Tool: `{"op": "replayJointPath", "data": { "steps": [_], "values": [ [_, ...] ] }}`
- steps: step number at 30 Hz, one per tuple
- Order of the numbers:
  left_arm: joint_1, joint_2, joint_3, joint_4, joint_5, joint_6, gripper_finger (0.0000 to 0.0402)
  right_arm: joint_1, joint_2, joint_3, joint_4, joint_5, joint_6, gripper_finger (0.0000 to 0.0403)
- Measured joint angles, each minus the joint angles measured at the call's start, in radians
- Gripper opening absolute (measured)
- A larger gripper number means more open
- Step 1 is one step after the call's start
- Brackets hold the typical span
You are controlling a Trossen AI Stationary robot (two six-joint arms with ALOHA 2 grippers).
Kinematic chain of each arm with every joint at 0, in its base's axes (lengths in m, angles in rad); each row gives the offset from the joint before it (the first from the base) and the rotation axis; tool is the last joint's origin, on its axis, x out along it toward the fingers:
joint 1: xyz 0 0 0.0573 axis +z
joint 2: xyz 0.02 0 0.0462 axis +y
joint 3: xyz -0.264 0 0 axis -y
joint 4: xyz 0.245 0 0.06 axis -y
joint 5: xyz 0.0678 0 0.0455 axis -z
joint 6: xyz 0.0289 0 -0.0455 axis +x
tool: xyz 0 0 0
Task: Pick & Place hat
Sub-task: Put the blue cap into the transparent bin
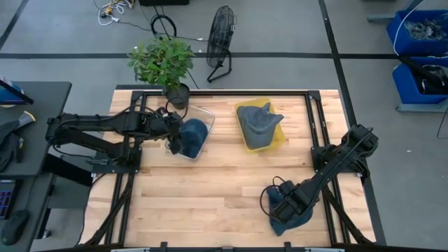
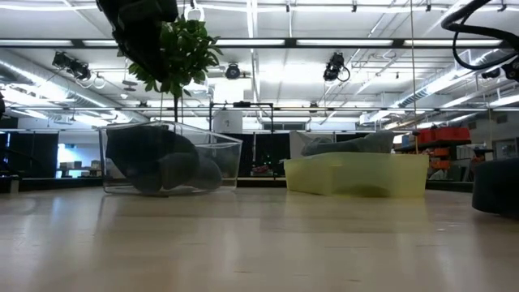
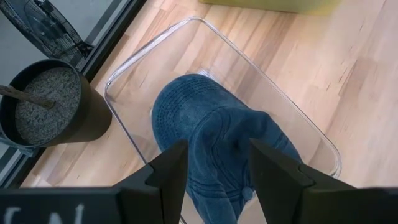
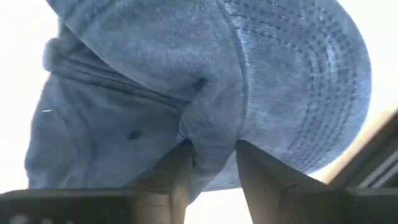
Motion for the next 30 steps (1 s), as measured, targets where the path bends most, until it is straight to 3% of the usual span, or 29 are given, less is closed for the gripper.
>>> {"op": "replayJointPath", "data": {
  "steps": [6, 13, 16, 19, 23, 27, 30],
  "values": [
    [0.0, 0.0, 0.0, 0.001, -0.01, 0.0, 0.0172, 0.0, 0.0, 0.0, -0.014, -0.009, -0.068, 0.0015],
    [0.0, 0.0, 0.0, 0.018, -0.056, 0.0, 0.0172, -0.022, 0.003, 0.101, -0.121, -0.04, -0.253, 0.0007],
    [0.0, 0.0, 0.0, 0.031, -0.057, 0.0, 0.0172, -0.042, 0.003, 0.197, -0.247, 0.024, -0.364, 0.0006],
    [0.0, 0.0, 0.0, 0.036, -0.057, 0.0, 0.0172, -0.068, 0.003, 0.301, -0.378, 0.205, -0.472, 0.0004],
    [0.0, -0.001, 0.0, 0.049, -0.059, 0.003, 0.0172, -0.107, 0.003, 0.391, -0.485, 0.576, -0.672, 0.0004],
    [0.0, -0.004, 0.0, 0.055, -0.081, 0.032, 0.0171, -0.179, 0.003, 0.402, -0.465, 1.0, -0.912, 0.0003],
    [0.0, -0.022, -0.001, 0.059, -0.101, 0.032, 0.0172, -0.271, 0.002, 0.402, -0.348, 1.21, -1.182, 0.0003]
  ]
}}
